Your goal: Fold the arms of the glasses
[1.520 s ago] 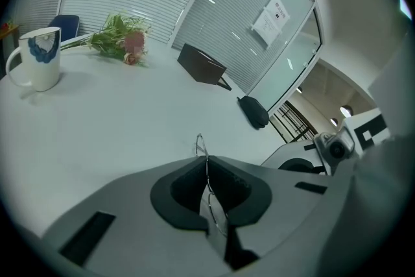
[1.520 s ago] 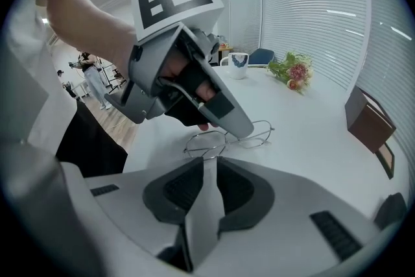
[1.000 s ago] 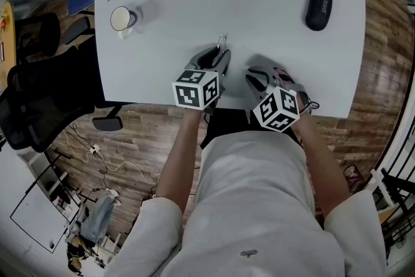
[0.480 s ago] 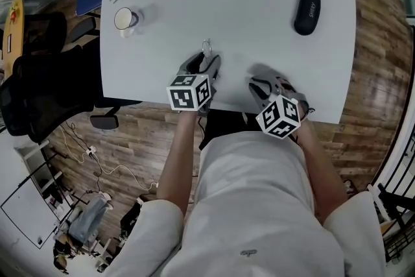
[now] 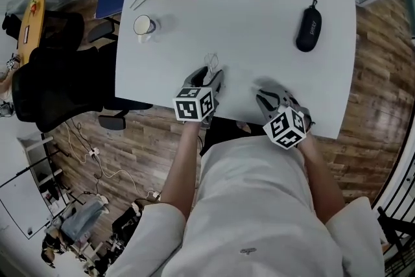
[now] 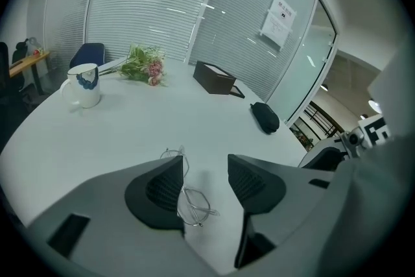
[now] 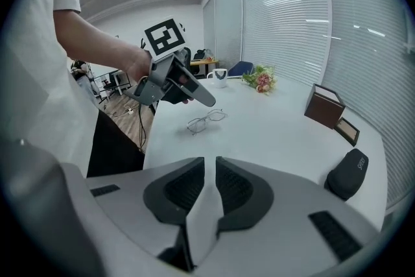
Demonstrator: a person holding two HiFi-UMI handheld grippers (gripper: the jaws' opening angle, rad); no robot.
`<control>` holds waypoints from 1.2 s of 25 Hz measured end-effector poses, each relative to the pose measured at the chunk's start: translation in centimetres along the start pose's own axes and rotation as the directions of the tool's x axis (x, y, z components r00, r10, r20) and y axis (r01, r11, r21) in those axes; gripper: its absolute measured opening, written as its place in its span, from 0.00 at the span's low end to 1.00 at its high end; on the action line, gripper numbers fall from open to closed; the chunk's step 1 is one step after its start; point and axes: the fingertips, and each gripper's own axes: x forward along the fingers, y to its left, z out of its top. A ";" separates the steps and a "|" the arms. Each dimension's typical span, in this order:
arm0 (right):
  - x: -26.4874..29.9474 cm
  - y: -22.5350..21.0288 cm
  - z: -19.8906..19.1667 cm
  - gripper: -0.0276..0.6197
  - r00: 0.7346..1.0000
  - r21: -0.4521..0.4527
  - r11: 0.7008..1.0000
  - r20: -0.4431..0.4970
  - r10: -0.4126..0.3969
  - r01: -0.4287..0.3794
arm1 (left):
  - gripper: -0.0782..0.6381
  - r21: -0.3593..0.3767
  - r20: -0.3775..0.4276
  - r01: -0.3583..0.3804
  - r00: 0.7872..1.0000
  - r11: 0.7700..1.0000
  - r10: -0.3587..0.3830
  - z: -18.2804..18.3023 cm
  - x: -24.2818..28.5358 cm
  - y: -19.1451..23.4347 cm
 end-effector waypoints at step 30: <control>-0.1 3.2 13.3 0.09 0.939 0.322 0.909 0.131 -0.319 0.264 | 0.28 0.129 0.145 0.344 0.921 0.930 -0.361 1.9 -11.6 0.8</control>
